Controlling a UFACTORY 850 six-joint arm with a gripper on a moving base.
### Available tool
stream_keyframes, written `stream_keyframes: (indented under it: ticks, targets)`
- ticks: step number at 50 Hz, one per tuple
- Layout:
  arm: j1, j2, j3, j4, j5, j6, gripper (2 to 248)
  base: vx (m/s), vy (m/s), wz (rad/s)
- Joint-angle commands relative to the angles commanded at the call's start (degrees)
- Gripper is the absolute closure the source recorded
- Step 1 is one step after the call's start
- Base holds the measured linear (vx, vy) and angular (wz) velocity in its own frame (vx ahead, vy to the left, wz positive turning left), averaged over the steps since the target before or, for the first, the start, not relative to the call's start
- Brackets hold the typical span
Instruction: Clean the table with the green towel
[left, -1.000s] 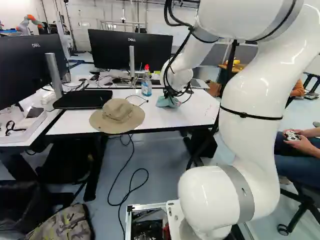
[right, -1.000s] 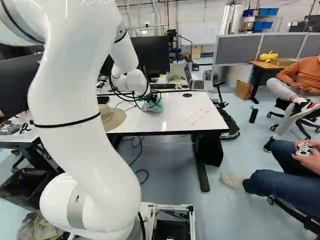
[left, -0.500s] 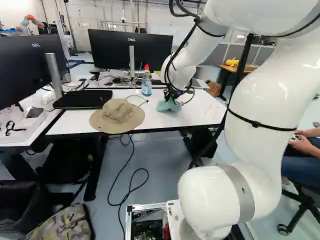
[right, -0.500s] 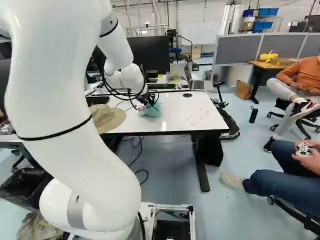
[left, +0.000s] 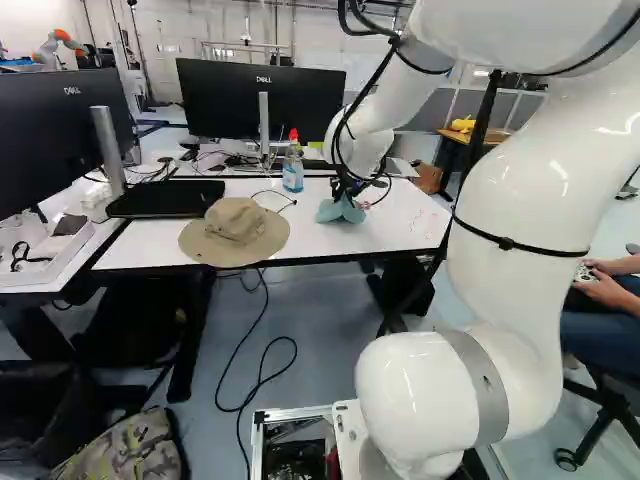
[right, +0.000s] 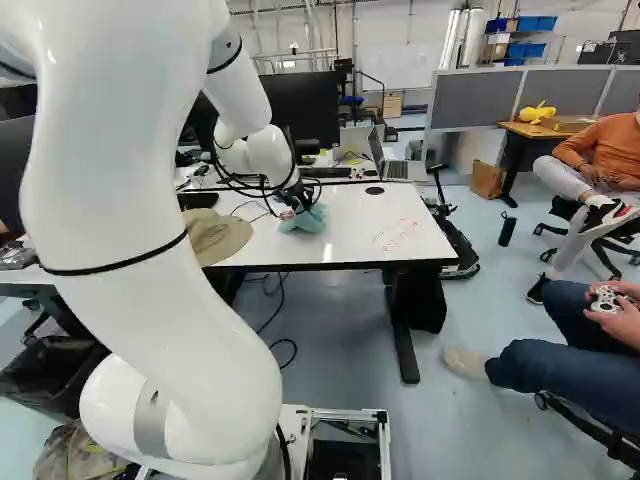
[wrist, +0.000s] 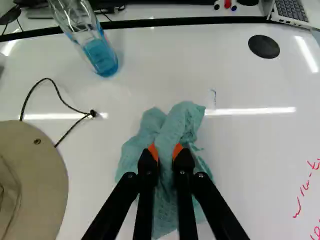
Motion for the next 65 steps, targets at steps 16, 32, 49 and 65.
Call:
stream_keyframes:
  ticks: [16,32,49,65]
  targets:
    - [-2.66,-2.21,-2.52,0.00,5.11,0.00,203,0.000,0.000,0.000]
    - [-4.76,-6.91,-6.54,0.00,9.29,0.00,203,0.000,0.000,0.000]
    - [-6.73,-12.50,-10.94,0.00,13.55,0.00,203,0.000,0.000,0.000]
    - [-7.52,-15.48,-12.43,0.00,16.82,0.00,203,0.000,0.000,0.000]
